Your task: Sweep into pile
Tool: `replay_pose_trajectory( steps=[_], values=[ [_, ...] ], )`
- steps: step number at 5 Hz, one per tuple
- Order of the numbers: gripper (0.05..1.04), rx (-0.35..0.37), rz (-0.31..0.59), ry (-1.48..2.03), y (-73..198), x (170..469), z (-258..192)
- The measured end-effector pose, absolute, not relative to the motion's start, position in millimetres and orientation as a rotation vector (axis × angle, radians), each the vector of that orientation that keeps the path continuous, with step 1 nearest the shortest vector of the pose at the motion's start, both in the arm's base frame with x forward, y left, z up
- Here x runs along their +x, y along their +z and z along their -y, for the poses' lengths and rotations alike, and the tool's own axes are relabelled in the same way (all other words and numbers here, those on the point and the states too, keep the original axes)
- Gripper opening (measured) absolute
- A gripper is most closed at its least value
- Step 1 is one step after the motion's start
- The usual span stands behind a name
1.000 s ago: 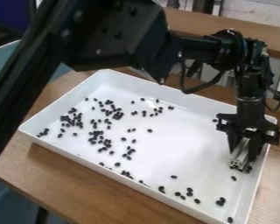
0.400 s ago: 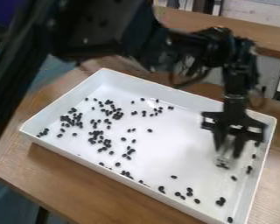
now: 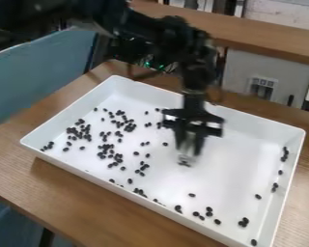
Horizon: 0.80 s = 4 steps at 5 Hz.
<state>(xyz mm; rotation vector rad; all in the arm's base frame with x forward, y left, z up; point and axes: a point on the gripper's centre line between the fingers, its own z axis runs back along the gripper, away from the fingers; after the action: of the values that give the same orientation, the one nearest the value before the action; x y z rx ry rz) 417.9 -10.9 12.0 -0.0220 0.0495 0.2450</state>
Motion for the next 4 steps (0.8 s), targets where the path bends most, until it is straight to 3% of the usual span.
replay_pose_trajectory(
  steps=[2, 3, 4],
  values=[
    [0.394, -0.005, -0.07, 0.466, 13.9, 399.7, -79.0],
    [0.394, -0.005, -0.068, 0.53, 21.5, 379.6, -100.4],
    [0.394, -0.024, 0.011, 0.494, 45.4, 381.1, -87.3]
  ],
)
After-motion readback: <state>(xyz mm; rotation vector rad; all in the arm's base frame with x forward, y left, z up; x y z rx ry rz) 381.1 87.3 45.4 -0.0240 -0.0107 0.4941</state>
